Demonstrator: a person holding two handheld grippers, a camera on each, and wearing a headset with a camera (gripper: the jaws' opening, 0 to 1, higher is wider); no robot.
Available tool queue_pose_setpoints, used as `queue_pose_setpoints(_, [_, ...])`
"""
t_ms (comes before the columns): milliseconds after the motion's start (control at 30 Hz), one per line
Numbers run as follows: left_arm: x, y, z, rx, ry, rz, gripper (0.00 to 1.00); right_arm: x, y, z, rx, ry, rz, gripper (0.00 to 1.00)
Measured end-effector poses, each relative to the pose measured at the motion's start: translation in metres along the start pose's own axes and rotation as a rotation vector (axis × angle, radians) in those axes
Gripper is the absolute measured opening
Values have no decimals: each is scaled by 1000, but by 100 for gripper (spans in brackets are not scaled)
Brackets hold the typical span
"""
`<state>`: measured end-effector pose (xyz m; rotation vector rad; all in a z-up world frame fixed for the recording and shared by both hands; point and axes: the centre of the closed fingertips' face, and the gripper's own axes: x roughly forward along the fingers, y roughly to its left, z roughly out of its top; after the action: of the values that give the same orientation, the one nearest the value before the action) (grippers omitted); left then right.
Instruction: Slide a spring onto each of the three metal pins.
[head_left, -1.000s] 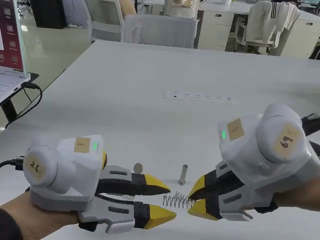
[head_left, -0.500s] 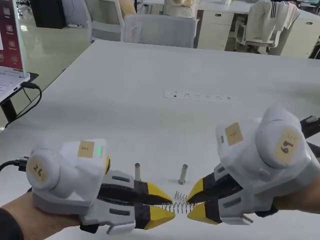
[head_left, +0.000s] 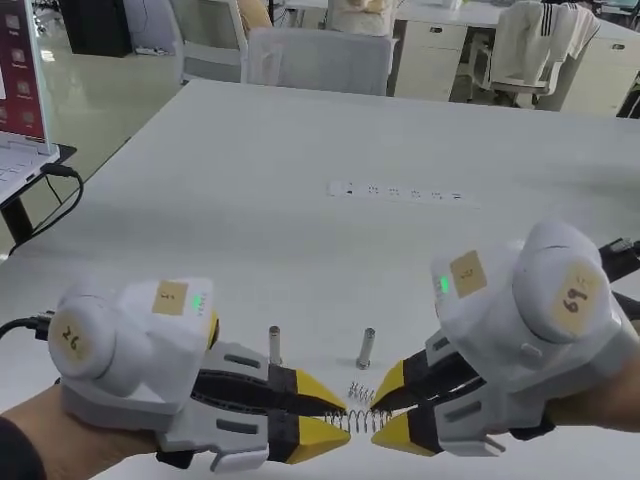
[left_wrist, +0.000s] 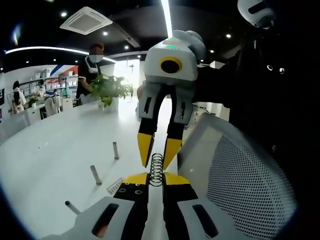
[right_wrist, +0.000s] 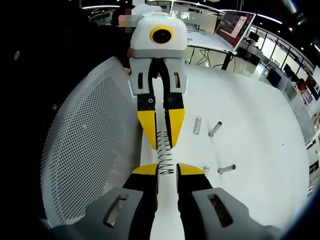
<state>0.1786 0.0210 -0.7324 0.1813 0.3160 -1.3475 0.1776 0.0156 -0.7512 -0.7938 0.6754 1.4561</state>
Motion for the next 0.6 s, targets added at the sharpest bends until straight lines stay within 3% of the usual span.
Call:
queue_pose_setpoints(200, [-1,-1,7,7,-21,0,2,4,2,-5,1,9,12,10])
queue_pose_setpoints(600, [0,0,5,8,-17,2,2,-6,1,5,16,-20,-2,9])
